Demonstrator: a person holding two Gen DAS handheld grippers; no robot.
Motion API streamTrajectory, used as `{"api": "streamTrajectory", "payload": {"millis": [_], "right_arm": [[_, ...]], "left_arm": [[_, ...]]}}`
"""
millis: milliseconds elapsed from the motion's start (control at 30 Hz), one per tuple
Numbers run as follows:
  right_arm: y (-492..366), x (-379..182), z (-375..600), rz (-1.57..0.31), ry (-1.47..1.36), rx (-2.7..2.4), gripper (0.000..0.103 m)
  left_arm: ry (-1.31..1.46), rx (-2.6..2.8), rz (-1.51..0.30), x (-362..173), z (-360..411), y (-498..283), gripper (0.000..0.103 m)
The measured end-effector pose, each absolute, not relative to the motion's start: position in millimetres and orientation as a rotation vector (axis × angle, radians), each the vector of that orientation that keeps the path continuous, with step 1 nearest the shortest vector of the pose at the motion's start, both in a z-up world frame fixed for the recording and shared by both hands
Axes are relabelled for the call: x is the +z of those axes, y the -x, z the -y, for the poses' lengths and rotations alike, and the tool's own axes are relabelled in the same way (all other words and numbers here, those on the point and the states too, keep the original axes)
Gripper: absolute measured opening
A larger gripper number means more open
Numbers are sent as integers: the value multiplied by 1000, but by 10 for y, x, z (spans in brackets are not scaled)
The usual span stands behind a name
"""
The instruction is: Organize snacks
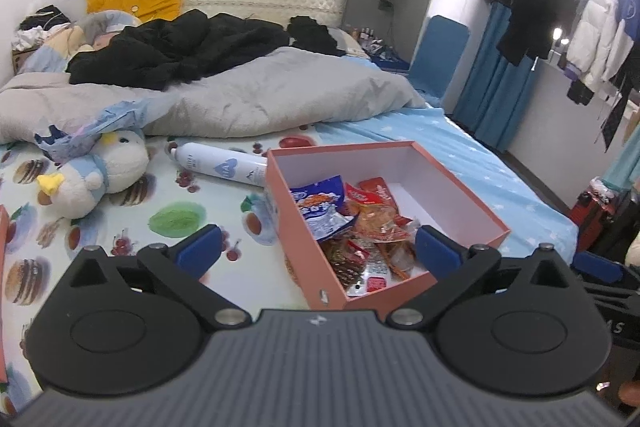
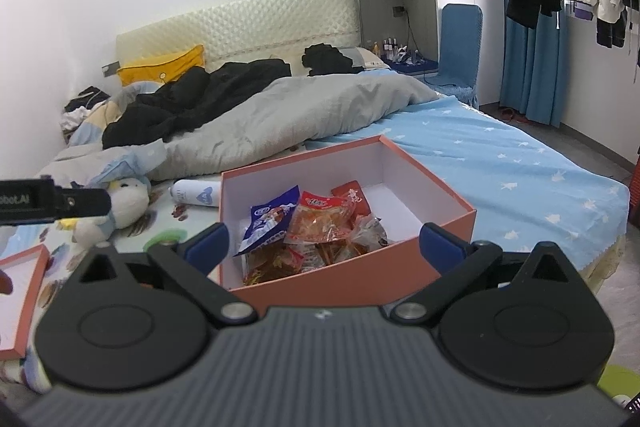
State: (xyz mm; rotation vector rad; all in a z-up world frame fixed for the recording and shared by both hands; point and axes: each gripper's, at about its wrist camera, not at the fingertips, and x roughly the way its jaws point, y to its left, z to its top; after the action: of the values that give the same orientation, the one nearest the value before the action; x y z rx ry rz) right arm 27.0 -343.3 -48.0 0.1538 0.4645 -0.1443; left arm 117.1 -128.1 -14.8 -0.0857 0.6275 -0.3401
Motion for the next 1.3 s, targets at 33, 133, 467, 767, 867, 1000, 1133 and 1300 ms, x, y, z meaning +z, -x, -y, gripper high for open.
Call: {"api": "streamTrajectory", "payload": {"millis": [33,133,467,767,867,1000,1133,1300], "right_arm": [[-266,-480,3438,-464,-154,-147,103],[-254,-488,3448,-465,-166,-143,103],[-251,-479,3451,-461,-164,-146,103],[-245,-475,3445,-459,-173,-141,103],[-240,-472,3440,-461,-165,-136,103],[-231,-461,3450,-455,-159,-136,103],[-226,-455,3466,-455,-164,-134,103],[-217,-437,3486,-448,-166,-137,103]], "left_arm": [[79,-338,-624,-147,1290,-1166,103],[66,-338,-625,-151,1309,-1161,103],[42,-327,-626,-158,1328,-1146,103],[53,-317,-631,-172,1291,-1133,103],[59,-318,-630,-167,1279,-1120,103],[47,-322,-629,-166,1293,-1103,103],[48,-322,-633,-166,1291,-1102,103],[48,-319,-642,-170,1290,-1095,103]]}}
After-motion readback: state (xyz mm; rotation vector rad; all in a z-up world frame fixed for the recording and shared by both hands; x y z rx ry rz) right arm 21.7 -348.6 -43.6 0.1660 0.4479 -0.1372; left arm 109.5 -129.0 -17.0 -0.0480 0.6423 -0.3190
